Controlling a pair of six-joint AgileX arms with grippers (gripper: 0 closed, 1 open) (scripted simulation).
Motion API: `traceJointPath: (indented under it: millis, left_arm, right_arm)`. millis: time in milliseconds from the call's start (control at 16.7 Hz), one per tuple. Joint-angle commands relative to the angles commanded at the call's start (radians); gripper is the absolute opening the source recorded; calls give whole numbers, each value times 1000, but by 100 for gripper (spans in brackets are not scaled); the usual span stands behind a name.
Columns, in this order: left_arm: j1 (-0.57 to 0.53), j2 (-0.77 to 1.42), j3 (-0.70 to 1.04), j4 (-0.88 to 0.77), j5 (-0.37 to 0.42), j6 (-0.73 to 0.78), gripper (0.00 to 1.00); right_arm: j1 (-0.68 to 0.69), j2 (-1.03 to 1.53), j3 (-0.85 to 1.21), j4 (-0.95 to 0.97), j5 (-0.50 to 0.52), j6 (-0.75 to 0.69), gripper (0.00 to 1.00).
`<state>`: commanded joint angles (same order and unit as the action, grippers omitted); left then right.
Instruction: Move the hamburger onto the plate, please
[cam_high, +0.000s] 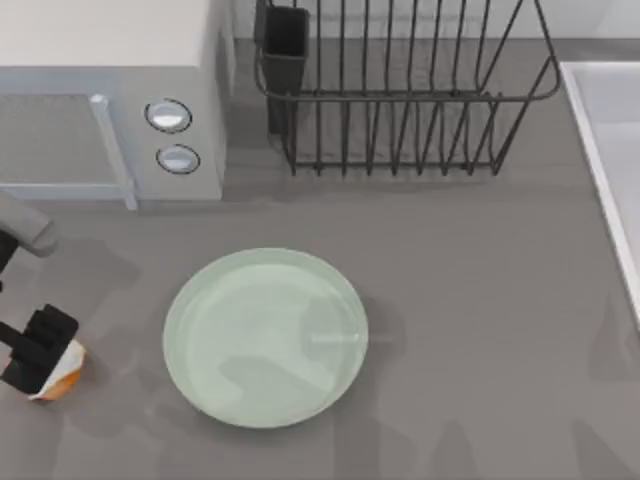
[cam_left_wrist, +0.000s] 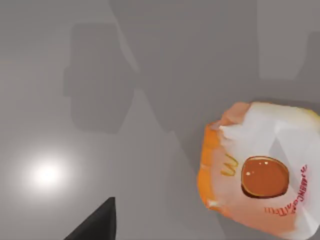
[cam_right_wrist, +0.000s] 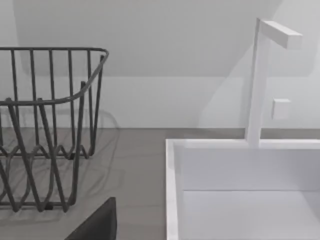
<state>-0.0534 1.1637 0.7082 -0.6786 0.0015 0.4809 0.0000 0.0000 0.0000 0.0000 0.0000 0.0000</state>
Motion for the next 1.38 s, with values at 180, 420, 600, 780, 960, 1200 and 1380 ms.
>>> traceJointPath:
  millis: [180, 420, 600, 780, 960, 1200, 1380]
  left_arm:
    - [-11, 223, 139, -131, 1, 94, 100]
    - [-21, 419, 270, -242, 3, 177, 100]
    - [-23, 466, 304, -269, 4, 198, 100]
    - [-23, 466, 304, -269, 4, 198, 100]
    - [-20, 473, 291, -251, 3, 199, 100]
    - [-22, 544, 225, -108, 4, 201, 100]
    - [-22, 609, 164, 21, 4, 201, 100]
  right_arm:
    - [0, 0, 0, 0, 0, 0, 100]
    - [0, 0, 0, 0, 0, 0, 100]
    - [0, 0, 0, 0, 0, 0, 100]
    - [0, 0, 0, 0, 0, 0, 100]
    - [0, 0, 0, 0, 0, 0, 100]
    - [0, 0, 0, 0, 0, 0, 100]
    - [0, 0, 0, 0, 0, 0, 100]
